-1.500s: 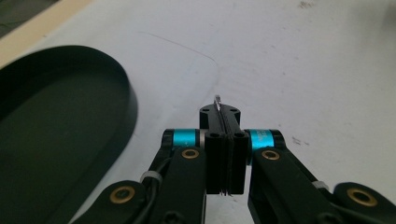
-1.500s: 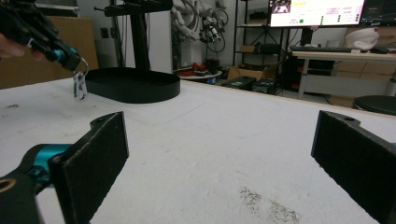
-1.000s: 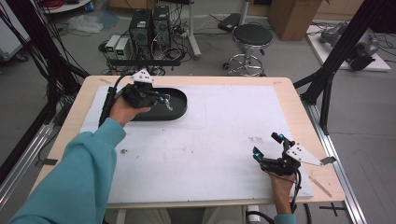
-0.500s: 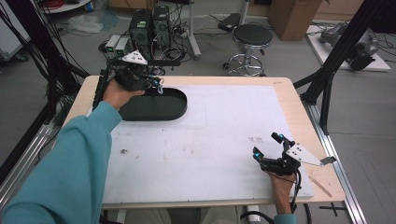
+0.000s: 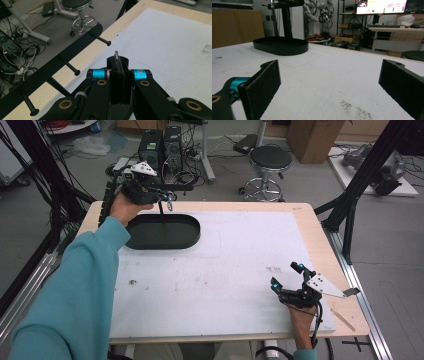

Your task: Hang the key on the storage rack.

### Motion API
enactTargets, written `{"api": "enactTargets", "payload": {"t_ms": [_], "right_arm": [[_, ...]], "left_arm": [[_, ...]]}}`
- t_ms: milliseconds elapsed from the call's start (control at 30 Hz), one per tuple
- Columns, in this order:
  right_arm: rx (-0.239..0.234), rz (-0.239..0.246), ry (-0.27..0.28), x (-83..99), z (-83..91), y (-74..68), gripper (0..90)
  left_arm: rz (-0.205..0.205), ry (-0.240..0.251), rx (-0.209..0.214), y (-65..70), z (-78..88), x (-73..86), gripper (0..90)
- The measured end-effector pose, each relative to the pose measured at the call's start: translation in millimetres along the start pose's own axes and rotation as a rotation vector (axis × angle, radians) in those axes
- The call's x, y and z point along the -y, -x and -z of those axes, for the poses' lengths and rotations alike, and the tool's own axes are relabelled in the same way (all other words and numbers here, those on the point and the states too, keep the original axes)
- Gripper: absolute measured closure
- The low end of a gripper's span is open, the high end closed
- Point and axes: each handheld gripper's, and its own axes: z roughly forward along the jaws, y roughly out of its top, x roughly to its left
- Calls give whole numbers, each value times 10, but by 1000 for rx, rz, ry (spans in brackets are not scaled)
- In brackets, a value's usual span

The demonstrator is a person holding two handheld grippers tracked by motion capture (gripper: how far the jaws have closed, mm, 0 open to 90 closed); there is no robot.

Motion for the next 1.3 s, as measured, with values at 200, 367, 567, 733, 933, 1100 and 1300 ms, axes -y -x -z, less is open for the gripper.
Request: {"api": "enactTargets", "payload": {"t_ms": [200,367,567,733,933,1100,1300], "right_arm": [[0,1,0,0,0,0,34],[0,2,0,0,0,0,34],[2,4,3,1,-3,-1,34],[1,2,3,1,-2,-1,34],[0,1,1,0,-1,-1,34],[0,0,-1,0,1,-1,34],[-1,-2,0,0,-1,1,34]], "left_arm": [[27,-9,-5,-70,-64,39,887],[40,-13,-15,-107,-100,63,887],[61,-14,-30,-158,-133,95,887],[70,-26,-37,-197,-141,119,887],[75,-33,-46,-226,-158,134,887],[94,-26,-63,-247,-190,144,887],[104,-28,-73,-251,-223,145,887]]}}
